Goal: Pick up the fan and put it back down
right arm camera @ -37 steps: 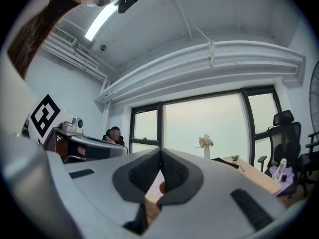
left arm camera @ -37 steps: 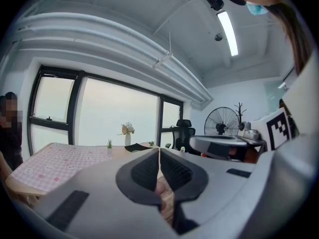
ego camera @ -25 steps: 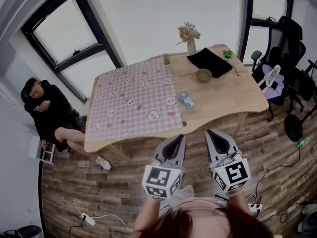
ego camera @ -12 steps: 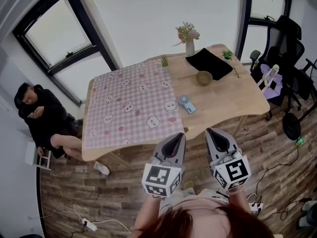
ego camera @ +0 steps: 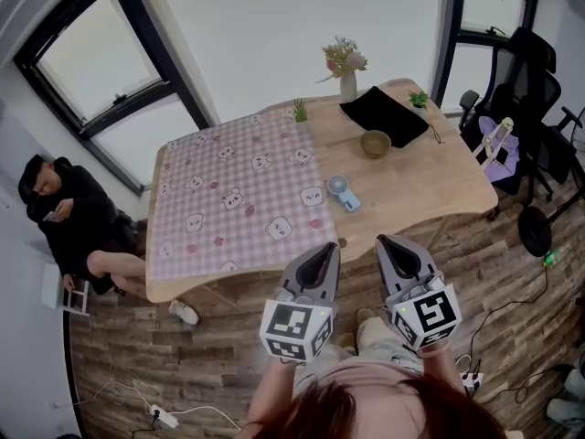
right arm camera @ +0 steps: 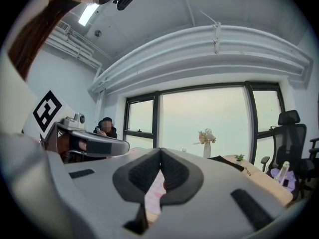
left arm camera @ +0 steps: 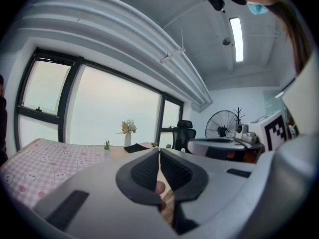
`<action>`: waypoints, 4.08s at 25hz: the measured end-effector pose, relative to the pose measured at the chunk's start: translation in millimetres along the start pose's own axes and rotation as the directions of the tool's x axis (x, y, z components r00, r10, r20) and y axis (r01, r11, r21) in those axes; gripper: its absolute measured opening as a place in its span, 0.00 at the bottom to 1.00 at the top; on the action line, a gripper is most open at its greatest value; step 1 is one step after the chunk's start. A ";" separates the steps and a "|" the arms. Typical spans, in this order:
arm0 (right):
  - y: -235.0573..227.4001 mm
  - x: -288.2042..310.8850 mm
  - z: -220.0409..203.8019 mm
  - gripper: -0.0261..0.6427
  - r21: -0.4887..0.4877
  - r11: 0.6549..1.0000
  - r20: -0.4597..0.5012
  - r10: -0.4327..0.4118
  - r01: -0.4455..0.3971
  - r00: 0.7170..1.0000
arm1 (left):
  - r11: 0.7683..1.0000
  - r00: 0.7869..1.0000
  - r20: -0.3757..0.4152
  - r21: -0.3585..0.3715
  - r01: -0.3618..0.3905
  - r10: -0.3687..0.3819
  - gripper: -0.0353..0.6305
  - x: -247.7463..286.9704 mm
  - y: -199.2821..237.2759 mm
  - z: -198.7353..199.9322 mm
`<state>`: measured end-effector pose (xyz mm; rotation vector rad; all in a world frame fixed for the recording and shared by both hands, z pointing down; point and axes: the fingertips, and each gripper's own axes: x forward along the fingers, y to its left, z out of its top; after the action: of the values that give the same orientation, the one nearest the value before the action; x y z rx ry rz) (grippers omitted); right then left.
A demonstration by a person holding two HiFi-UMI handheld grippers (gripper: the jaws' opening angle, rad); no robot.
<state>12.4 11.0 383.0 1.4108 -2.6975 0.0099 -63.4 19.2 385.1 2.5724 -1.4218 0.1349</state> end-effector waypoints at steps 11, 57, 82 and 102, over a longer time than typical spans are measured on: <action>-35.6 43.0 -4.8 0.04 0.006 1.000 -0.022 0.006 -0.006 1.000 | 1.000 1.000 -0.008 -0.009 -0.022 0.022 0.07 42.6 23.4 5.4; -92.2 201.7 -133.7 0.16 -0.068 0.969 -0.353 0.200 -0.238 0.914 | 0.987 0.987 -0.067 -0.059 -0.152 0.148 0.07 161.5 105.1 6.4; -106.6 233.0 -228.0 0.31 -0.028 0.961 -0.512 0.222 -0.275 0.830 | 0.980 0.977 -0.119 -0.078 -0.185 0.175 0.07 185.0 120.0 -6.7; -104.6 243.5 -290.8 0.41 0.046 0.964 -0.616 0.233 -0.260 0.753 | 0.972 0.968 -0.163 -0.100 -0.210 0.192 0.07 189.1 127.4 -20.7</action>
<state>-15.6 -233.5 690.1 0.8175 -2.2697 0.3680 -70.0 -198.8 454.9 2.2679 -1.5801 0.2643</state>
